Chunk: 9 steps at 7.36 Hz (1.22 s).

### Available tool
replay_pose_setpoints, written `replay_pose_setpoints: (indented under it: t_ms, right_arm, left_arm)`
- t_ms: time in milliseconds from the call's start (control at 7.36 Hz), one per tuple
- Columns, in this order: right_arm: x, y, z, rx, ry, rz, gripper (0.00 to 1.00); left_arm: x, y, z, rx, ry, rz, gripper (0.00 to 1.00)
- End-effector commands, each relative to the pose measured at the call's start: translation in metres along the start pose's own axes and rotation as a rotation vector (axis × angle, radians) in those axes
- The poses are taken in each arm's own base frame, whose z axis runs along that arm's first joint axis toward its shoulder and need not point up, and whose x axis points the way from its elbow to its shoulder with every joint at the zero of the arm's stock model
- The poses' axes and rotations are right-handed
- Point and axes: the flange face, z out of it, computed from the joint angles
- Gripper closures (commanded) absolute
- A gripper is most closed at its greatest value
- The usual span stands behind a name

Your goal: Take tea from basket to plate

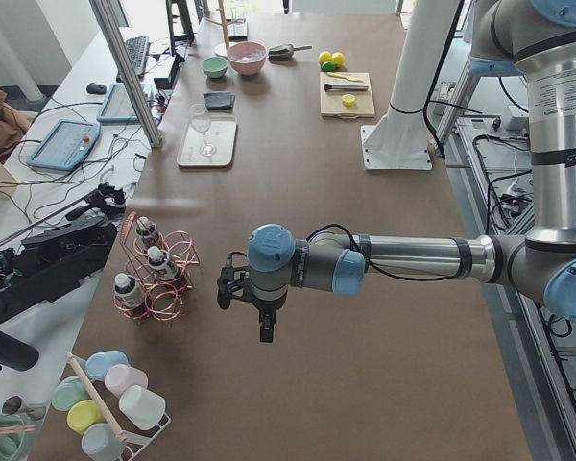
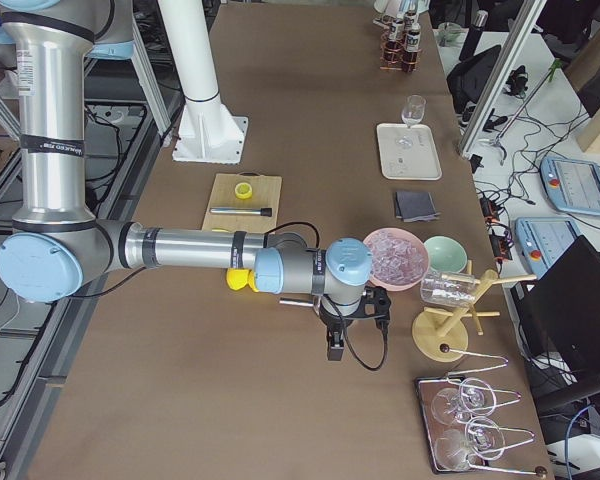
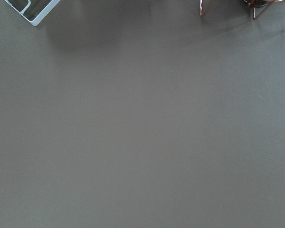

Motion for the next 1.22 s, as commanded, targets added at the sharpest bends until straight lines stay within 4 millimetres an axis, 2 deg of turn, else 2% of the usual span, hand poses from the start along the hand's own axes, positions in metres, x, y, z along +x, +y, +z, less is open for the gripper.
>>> replay_pose_setpoints:
  t_ms: [0, 408, 544, 816, 1087]
  right_arm:
    - [0.0, 0.0, -0.001, 0.001, 0.0, -0.001, 0.0]
    - [-0.006, -0.004, -0.006, 0.012, 0.0, -0.009, 0.0]
    - [-0.023, -0.009, -0.018, 0.036, -0.004, -0.043, 0.0]
    - [-0.082, -0.022, -0.038, 0.074, -0.046, -0.157, 0.0]
    - [-0.174, -0.065, -0.063, 0.108, -0.156, -0.311, 0.0]
  left_arm:
    - [0.0, 0.0, -0.001, 0.002, 0.002, -0.001, 0.02]
    - [0.001, 0.0, -0.001, 0.002, 0.002, -0.001, 0.02]
    - [0.001, 0.0, -0.002, 0.003, 0.002, 0.0, 0.02]
    - [0.001, 0.0, -0.002, 0.003, 0.002, 0.0, 0.02]
    - [0.001, 0.0, -0.002, 0.003, 0.002, 0.0, 0.02]
